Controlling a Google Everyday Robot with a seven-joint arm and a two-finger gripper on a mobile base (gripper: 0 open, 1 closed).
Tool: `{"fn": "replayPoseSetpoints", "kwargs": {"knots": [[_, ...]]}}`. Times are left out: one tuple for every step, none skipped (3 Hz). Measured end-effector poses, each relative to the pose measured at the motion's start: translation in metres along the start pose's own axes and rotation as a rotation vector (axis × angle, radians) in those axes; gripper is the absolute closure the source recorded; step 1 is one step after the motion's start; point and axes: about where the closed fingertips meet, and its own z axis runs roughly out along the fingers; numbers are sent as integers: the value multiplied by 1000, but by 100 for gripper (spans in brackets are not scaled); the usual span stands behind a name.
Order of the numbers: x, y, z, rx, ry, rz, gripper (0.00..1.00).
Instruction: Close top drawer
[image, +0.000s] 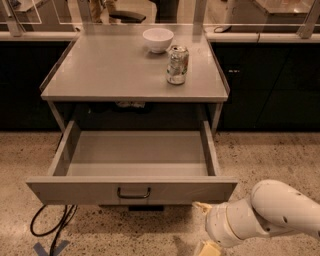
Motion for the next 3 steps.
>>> {"fn": "replayPoseSetpoints", "kwargs": {"knots": [[9, -52, 15, 76, 17, 52, 0], [10, -58, 17, 84, 17, 58, 0], [3, -90, 22, 130, 17, 64, 0]]}}
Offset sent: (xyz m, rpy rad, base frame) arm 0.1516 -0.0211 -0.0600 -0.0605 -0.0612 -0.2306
